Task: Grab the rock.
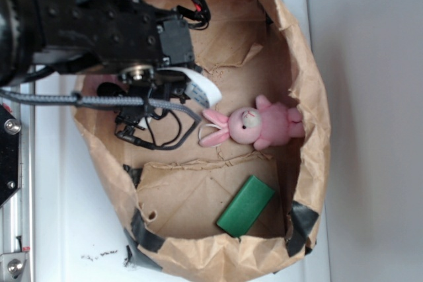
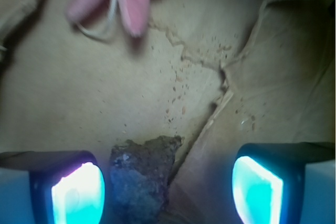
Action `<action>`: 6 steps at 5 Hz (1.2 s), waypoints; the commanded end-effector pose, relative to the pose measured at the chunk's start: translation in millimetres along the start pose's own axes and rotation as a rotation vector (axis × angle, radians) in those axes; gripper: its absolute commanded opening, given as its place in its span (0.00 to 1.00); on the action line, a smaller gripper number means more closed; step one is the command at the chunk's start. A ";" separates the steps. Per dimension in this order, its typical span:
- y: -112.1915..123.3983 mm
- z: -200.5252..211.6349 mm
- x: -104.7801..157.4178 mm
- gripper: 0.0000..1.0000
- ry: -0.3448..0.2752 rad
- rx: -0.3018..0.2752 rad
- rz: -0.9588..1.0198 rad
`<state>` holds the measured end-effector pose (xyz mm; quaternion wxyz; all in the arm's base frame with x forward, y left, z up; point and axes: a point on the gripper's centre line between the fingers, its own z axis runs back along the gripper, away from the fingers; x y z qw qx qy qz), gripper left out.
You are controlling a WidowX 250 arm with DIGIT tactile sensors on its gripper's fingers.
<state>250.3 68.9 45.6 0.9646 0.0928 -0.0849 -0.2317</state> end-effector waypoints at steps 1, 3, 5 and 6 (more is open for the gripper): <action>-15.4 -9.8 -0.9 1.00 0.028 0.022 -0.038; -28.3 -12.5 -3.7 1.00 0.027 0.005 -0.055; -26.9 -10.4 -1.9 0.00 0.004 -0.001 -0.049; -25.4 -10.2 -1.5 0.00 -0.006 0.011 -0.039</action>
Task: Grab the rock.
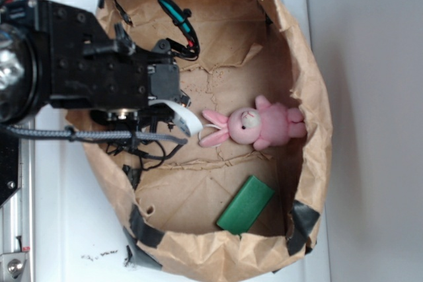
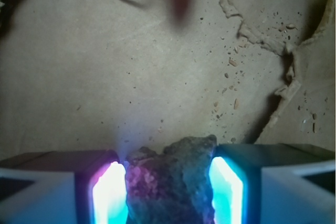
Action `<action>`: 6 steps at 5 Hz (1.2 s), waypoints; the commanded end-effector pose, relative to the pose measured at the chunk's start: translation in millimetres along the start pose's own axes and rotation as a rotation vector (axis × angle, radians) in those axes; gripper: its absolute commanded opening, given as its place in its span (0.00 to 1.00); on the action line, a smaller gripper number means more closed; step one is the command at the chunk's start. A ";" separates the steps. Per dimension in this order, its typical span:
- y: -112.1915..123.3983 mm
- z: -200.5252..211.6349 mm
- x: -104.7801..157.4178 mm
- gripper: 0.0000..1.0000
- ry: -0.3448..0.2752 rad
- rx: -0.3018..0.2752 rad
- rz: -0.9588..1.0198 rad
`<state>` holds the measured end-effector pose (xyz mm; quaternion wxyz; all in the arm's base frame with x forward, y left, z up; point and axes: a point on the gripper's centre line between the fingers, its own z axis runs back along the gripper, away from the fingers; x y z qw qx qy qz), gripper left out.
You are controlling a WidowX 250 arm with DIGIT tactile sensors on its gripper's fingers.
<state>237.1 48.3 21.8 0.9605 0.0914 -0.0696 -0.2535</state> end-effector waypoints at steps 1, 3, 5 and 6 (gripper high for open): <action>13.4 16.3 4.4 0.00 -0.035 0.022 0.075; 21.8 81.0 24.6 0.00 -0.185 -0.082 0.225; 32.0 123.1 43.5 0.00 -0.230 -0.082 0.489; 44.2 126.1 52.3 0.00 -0.098 -0.042 0.683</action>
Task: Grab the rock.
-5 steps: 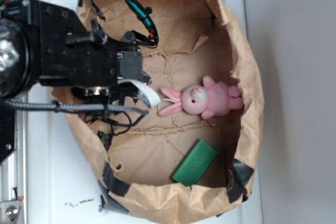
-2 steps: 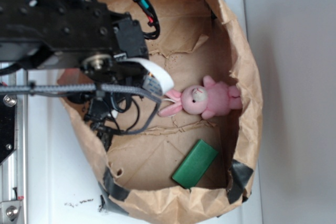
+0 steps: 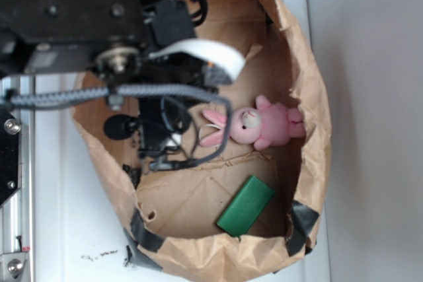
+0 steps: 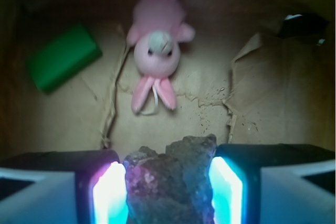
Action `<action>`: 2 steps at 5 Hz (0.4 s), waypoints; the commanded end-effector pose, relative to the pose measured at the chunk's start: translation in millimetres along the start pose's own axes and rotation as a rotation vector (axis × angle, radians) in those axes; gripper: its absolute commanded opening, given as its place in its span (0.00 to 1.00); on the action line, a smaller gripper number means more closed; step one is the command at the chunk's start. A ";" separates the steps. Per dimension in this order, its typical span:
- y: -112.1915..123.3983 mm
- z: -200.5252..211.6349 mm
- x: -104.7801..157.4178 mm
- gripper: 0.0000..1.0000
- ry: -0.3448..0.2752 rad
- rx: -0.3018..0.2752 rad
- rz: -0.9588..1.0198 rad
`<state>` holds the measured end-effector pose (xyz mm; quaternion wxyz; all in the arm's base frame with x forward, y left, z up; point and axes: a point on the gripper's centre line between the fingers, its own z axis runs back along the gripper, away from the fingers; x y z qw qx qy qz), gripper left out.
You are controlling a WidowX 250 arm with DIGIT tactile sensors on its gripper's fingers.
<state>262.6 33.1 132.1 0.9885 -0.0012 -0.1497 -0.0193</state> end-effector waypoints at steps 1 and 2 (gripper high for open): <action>7.4 21.8 34.2 0.00 0.046 0.143 0.292; 3.3 28.9 34.5 0.00 0.050 0.123 0.311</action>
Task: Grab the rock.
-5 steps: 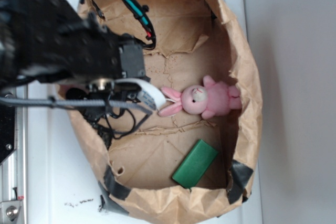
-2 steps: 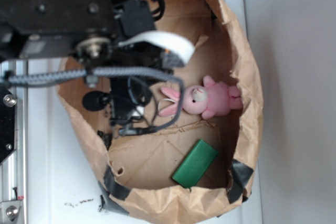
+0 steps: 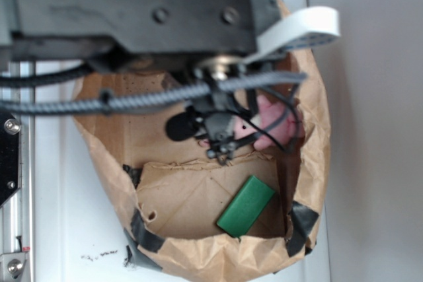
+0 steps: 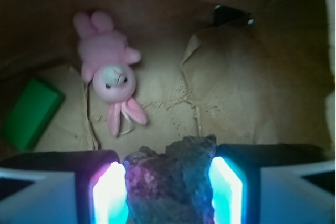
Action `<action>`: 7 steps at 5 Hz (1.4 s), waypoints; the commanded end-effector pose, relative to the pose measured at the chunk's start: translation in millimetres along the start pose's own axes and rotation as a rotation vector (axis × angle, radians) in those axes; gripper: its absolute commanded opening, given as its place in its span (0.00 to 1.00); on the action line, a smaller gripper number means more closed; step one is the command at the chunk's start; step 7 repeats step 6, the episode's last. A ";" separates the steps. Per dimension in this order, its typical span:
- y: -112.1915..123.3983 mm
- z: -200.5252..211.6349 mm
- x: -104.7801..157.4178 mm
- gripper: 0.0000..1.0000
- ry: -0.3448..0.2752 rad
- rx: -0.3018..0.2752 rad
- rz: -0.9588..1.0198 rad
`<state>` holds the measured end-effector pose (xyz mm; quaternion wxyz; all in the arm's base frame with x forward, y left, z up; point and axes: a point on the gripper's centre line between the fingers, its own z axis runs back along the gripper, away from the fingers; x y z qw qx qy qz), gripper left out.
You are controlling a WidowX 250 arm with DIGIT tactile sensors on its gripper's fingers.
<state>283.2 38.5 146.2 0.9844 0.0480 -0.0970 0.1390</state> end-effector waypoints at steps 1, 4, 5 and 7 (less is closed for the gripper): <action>-3.6 31.2 5.8 0.00 -0.084 -0.075 -0.008; -15.7 49.9 -2.7 0.00 -0.195 -0.168 -0.178; -18.0 47.3 -4.4 0.00 -0.188 -0.158 -0.179; -15.8 43.9 -2.0 0.00 -0.179 -0.147 -0.164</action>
